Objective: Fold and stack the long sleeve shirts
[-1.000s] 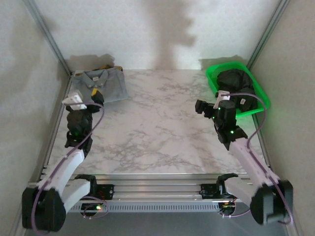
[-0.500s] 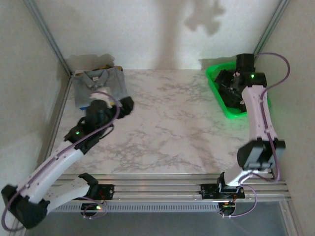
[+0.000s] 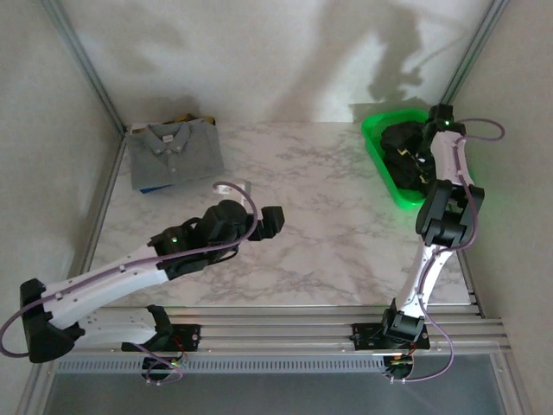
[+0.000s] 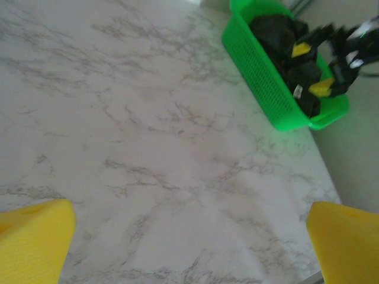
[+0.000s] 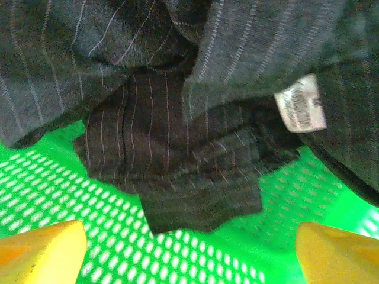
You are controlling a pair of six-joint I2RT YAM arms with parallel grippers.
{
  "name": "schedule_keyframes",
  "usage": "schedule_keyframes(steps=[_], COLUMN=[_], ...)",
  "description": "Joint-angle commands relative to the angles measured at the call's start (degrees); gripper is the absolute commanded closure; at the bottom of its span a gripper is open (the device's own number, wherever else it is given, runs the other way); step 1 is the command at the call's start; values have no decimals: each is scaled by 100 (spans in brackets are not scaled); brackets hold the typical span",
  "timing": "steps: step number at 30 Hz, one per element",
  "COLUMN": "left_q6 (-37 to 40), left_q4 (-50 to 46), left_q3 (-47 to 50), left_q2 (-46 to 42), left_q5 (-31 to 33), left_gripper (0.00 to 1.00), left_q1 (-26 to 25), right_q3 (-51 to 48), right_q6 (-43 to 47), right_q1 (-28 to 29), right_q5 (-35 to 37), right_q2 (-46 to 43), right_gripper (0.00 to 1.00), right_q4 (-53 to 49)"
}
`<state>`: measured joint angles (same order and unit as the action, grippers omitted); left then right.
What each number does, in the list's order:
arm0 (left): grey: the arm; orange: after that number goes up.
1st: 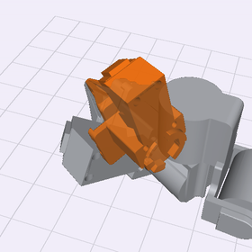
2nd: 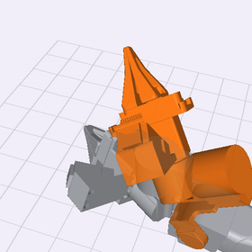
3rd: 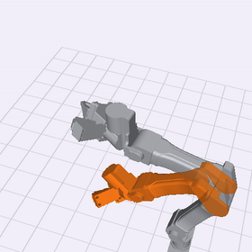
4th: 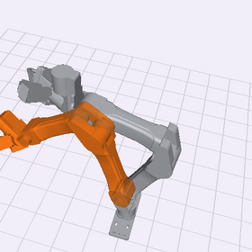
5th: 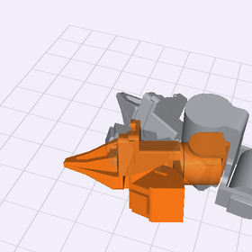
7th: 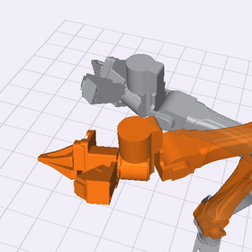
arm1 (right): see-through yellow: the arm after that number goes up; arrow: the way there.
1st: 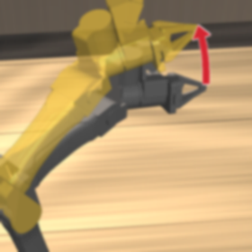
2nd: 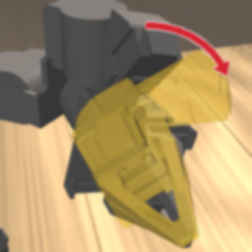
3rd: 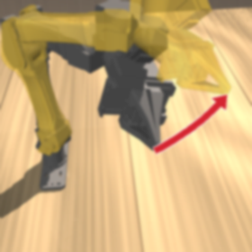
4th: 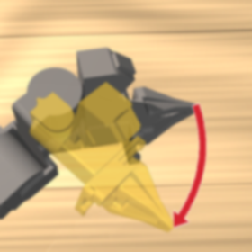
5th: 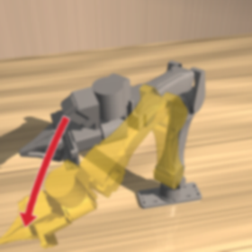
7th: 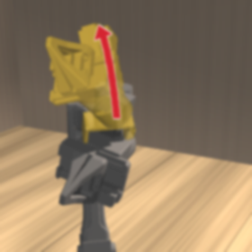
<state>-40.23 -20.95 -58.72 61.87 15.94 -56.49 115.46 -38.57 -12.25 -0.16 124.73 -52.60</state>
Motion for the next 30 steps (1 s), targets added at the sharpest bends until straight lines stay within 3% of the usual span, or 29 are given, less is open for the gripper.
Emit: schedule_keyframes(steps=[1,6,9,12,14,15,21,30], left_q6=[-315,-366,-429,-370,-309,-278,30,407], left_q4=[-492,-804,-857,-728,-612,-557,-95,959], left_q3=[-32,-26,18,80,121,132,133,-190], left_q2=[-491,-885,-1022,-1071,-1039,-992,-564,228], left_q5=[440,672,784,749,669,620,178,-960], left_gripper=[0,1,0,0,1,0,1,1], left_q1=[-3,28,83,124,204,255,771,1891], right_q3=[384,361,37,31,142,250,1369,1223], right_q6=[-356,-809,-1042,-1108,-1175,-1212,-1048,-1156], right_q1=[16,19,22,43,43,46,91,391], right_q5=[-89,-36,-272,-515,-699,-686,-576,-1807], right_q2=[393,854,876,891,769,676,-31,-1633], right_gripper=[11,18,34,57,88,98,100,100], right_q4=[87,-42,304,480,674,690,589,2066])
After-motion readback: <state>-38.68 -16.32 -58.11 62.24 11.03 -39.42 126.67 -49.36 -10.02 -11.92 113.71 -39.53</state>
